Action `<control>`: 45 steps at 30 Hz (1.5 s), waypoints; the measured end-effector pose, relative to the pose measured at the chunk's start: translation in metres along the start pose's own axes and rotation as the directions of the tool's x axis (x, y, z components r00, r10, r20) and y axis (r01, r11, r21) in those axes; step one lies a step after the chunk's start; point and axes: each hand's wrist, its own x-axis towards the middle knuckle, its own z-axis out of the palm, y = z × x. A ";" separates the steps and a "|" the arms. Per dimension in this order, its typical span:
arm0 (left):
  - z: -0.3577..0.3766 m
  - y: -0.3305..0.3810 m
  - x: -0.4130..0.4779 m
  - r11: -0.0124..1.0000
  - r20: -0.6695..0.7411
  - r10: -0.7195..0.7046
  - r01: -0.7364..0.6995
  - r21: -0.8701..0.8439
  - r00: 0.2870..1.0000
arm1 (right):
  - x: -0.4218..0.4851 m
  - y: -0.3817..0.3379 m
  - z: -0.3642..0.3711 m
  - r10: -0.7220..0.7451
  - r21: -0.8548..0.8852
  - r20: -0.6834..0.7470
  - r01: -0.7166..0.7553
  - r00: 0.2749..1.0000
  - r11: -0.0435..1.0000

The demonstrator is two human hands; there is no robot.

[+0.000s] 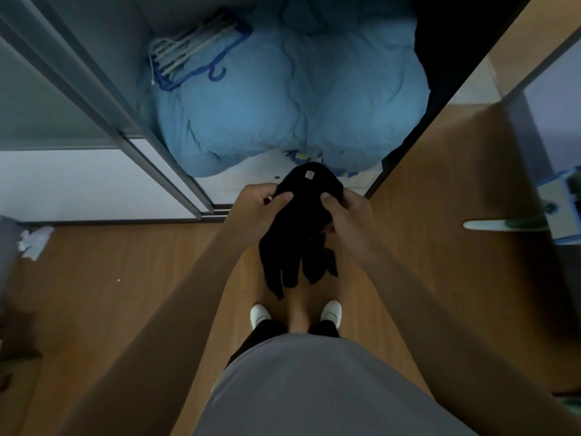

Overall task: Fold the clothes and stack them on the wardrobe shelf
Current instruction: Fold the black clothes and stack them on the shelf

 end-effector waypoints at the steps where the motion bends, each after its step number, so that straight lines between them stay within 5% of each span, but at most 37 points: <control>1: 0.003 0.000 0.000 1.000 -0.006 0.016 -0.016 0.012 1.000 | -0.001 -0.004 0.002 0.006 -0.007 0.024 -0.006 1.000 1.000; 6: 0.016 0.003 -0.001 0.992 -0.002 0.090 -0.089 0.091 0.996 | -0.005 -0.023 0.008 0.047 -0.064 0.134 -0.039 0.990 0.997; 12: 0.014 0.011 -0.002 0.964 0.136 0.149 -0.175 0.199 0.979 | -0.009 -0.034 0.009 0.063 -0.033 0.052 -0.062 0.997 0.998; 20: 0.006 0.021 0.002 0.931 0.205 0.159 -0.216 0.295 0.966 | -0.013 -0.032 0.011 -0.197 -0.297 0.092 0.216 0.976 0.930; 26: -0.008 0.037 0.005 0.927 0.184 0.262 -0.300 0.226 0.947 | -0.015 -0.043 -0.012 -0.535 -0.316 0.126 0.545 0.836 0.777; 30: -0.019 0.054 0.007 0.947 0.157 0.293 -0.308 0.088 0.943 | -0.002 -0.067 -0.023 -0.479 -0.349 0.304 0.564 0.824 0.749; 33: -0.029 0.066 0.009 0.963 0.123 0.271 -0.269 -0.032 0.955 | 0.005 -0.086 -0.022 -0.601 -0.348 0.339 0.690 0.724 0.635; 35: -0.037 0.073 0.009 0.953 0.109 0.303 -0.304 -0.004 0.947 | 0.010 -0.098 -0.022 -0.649 -0.358 0.355 0.739 0.673 0.570; 38: -0.046 0.080 0.010 0.942 0.059 0.331 -0.334 0.041 0.942 | 0.014 -0.110 -0.019 -0.584 -0.429 0.390 0.702 0.712 0.569; 45: -0.064 0.069 0.006 0.905 -0.032 0.401 -0.390 0.166 0.916 | 0.013 -0.138 -0.007 -0.654 -0.386 0.374 0.751 0.658 0.536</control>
